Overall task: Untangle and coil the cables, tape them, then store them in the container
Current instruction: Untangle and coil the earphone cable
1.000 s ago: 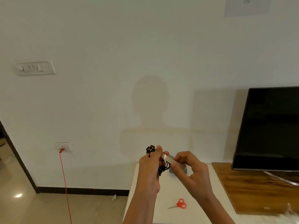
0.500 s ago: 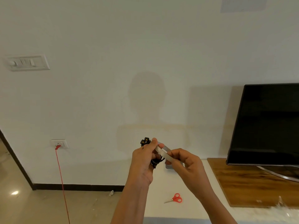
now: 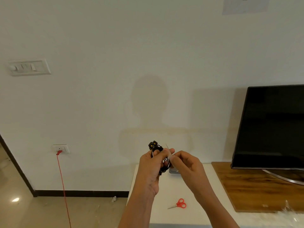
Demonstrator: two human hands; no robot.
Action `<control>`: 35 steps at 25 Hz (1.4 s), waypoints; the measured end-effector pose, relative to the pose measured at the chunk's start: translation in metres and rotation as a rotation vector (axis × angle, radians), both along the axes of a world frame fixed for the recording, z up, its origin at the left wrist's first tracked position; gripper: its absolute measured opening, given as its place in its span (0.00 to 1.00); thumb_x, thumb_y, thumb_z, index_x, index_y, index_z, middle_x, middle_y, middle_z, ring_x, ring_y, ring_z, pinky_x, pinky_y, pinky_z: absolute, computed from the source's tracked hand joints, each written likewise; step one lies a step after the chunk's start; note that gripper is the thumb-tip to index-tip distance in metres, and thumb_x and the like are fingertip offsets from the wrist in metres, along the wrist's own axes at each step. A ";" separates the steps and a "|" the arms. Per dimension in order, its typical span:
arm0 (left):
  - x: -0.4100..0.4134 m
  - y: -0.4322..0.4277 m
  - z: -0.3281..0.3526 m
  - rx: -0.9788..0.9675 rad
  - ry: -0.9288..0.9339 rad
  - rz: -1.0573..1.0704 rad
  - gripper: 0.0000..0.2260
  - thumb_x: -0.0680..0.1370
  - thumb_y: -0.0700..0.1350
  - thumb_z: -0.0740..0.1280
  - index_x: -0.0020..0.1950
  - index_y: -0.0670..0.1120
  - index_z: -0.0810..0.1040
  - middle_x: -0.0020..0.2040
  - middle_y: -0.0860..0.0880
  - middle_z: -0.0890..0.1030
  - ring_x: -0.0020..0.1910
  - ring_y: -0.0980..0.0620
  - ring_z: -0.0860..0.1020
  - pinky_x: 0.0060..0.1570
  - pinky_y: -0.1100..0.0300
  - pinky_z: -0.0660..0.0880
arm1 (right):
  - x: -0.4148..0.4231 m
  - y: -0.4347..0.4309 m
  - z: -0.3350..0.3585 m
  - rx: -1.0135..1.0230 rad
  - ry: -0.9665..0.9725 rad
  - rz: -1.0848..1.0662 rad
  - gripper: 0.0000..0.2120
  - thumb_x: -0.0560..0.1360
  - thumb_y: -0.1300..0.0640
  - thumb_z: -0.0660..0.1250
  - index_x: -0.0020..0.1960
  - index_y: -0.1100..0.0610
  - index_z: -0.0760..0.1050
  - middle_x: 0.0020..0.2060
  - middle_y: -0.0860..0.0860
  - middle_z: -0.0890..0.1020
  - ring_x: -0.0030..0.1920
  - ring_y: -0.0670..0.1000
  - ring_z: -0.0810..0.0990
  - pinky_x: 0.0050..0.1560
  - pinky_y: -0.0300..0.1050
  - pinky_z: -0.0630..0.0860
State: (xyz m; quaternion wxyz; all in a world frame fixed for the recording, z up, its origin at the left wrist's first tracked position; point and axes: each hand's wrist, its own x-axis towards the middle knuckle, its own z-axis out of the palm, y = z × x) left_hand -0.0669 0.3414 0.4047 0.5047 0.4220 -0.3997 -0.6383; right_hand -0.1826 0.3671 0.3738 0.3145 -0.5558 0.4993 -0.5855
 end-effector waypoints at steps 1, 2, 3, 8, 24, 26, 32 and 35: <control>-0.002 0.002 -0.001 -0.006 -0.009 0.013 0.04 0.75 0.39 0.69 0.48 0.42 0.83 0.43 0.48 0.86 0.42 0.54 0.81 0.41 0.63 0.75 | 0.003 -0.003 0.003 0.006 -0.007 -0.031 0.12 0.75 0.51 0.67 0.37 0.57 0.78 0.33 0.54 0.82 0.41 0.58 0.79 0.46 0.56 0.77; -0.004 0.003 -0.001 -0.005 -0.011 0.026 0.05 0.75 0.40 0.69 0.49 0.42 0.83 0.42 0.49 0.86 0.38 0.56 0.80 0.38 0.64 0.75 | 0.005 -0.005 0.004 0.012 -0.019 -0.051 0.12 0.75 0.51 0.67 0.36 0.58 0.78 0.33 0.55 0.81 0.40 0.59 0.79 0.45 0.57 0.78; -0.004 0.004 0.000 0.006 0.004 0.035 0.07 0.75 0.41 0.69 0.50 0.42 0.83 0.41 0.50 0.85 0.33 0.58 0.79 0.34 0.66 0.75 | 0.006 -0.007 0.005 0.017 -0.025 -0.061 0.12 0.74 0.51 0.66 0.36 0.58 0.78 0.33 0.56 0.81 0.39 0.60 0.78 0.44 0.57 0.78; -0.004 0.001 -0.002 0.071 0.083 0.074 0.10 0.75 0.44 0.70 0.53 0.41 0.82 0.44 0.48 0.86 0.34 0.56 0.79 0.31 0.67 0.75 | 0.009 -0.010 0.000 0.039 -0.076 -0.013 0.08 0.75 0.58 0.65 0.39 0.60 0.78 0.35 0.62 0.78 0.35 0.52 0.73 0.39 0.47 0.72; -0.005 -0.010 -0.014 0.136 0.175 0.148 0.12 0.75 0.41 0.70 0.57 0.39 0.79 0.47 0.46 0.86 0.42 0.50 0.80 0.32 0.64 0.74 | 0.004 -0.010 -0.016 0.050 -0.085 0.086 0.13 0.75 0.67 0.63 0.46 0.51 0.82 0.39 0.49 0.85 0.43 0.49 0.82 0.46 0.37 0.79; -0.005 -0.012 -0.017 0.146 0.160 0.156 0.10 0.75 0.41 0.70 0.55 0.39 0.80 0.46 0.46 0.86 0.44 0.48 0.80 0.36 0.62 0.74 | 0.002 -0.011 -0.018 0.041 -0.067 0.067 0.13 0.75 0.68 0.64 0.48 0.51 0.81 0.40 0.48 0.85 0.44 0.48 0.83 0.46 0.37 0.79; -0.003 -0.016 -0.017 0.186 0.140 0.183 0.06 0.76 0.43 0.69 0.50 0.42 0.82 0.47 0.46 0.86 0.38 0.51 0.79 0.38 0.60 0.71 | -0.002 -0.005 -0.025 -0.111 0.171 0.076 0.20 0.71 0.70 0.67 0.52 0.47 0.76 0.45 0.40 0.84 0.49 0.45 0.83 0.50 0.31 0.76; -0.003 -0.017 -0.018 0.192 0.147 0.175 0.08 0.76 0.43 0.69 0.52 0.40 0.82 0.48 0.46 0.86 0.39 0.50 0.79 0.39 0.59 0.72 | -0.004 -0.006 -0.026 -0.205 0.292 0.024 0.21 0.71 0.67 0.71 0.51 0.41 0.77 0.45 0.33 0.82 0.48 0.40 0.82 0.49 0.27 0.74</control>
